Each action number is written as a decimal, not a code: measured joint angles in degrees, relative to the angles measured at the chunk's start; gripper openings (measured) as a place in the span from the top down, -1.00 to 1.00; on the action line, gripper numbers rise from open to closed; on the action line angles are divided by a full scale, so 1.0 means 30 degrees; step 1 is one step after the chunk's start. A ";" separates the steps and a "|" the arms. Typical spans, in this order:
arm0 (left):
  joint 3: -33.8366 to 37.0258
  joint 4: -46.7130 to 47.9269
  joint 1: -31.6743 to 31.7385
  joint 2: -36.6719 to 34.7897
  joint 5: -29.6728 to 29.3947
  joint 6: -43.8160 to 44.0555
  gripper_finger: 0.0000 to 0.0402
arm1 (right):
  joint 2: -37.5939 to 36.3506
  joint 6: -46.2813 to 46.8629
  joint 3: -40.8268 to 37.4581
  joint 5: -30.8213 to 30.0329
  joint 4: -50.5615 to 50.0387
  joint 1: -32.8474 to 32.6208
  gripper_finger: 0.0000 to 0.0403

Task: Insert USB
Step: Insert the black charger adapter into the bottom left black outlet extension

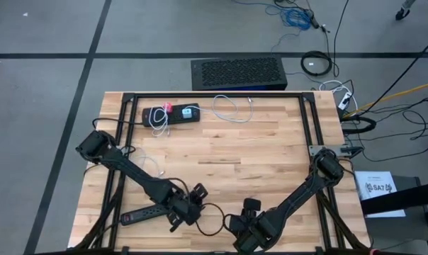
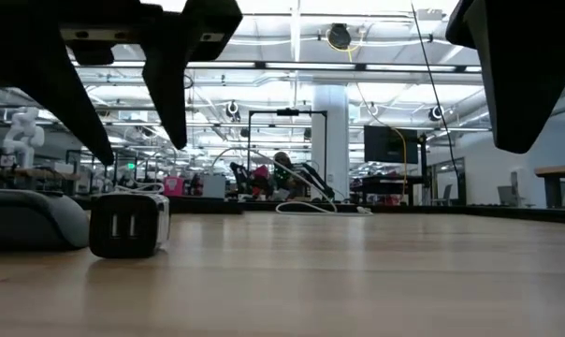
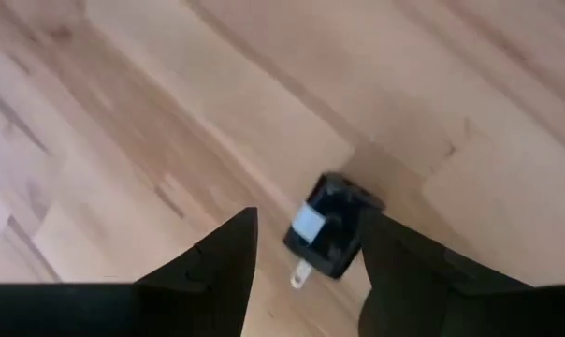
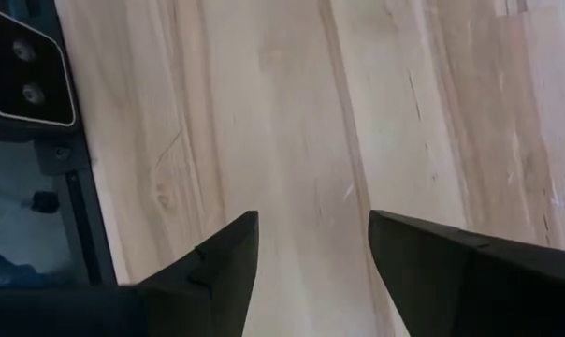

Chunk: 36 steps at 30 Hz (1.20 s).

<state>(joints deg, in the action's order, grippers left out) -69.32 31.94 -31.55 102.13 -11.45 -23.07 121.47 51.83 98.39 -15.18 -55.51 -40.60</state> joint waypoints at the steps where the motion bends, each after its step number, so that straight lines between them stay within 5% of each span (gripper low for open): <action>1: 0.0000 -0.0204 0.0052 0.0000 0.0185 -0.0259 0.03 | 0.0000 0.0001 0.0000 0.0008 -0.0002 -0.0009 0.04; 25: 0.0000 -0.0483 0.0515 0.1727 0.1396 -0.3448 0.04 | 0.0000 -0.0028 0.0000 0.0081 0.0195 -0.0009 0.04; 34: -0.0022 -0.3000 0.0510 0.2103 0.1494 -0.1893 0.36 | 0.0000 -0.0048 -0.0007 0.0084 0.0313 -0.0045 0.04; 36: -0.0055 -0.2965 0.0510 0.1655 0.1853 -0.1006 0.66 | 0.0000 -0.0053 -0.0007 0.0082 0.0376 -0.0045 0.04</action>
<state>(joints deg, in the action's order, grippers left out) -69.48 23.05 -30.02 107.09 -5.90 -26.09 121.47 51.67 98.37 -14.93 -54.38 -40.73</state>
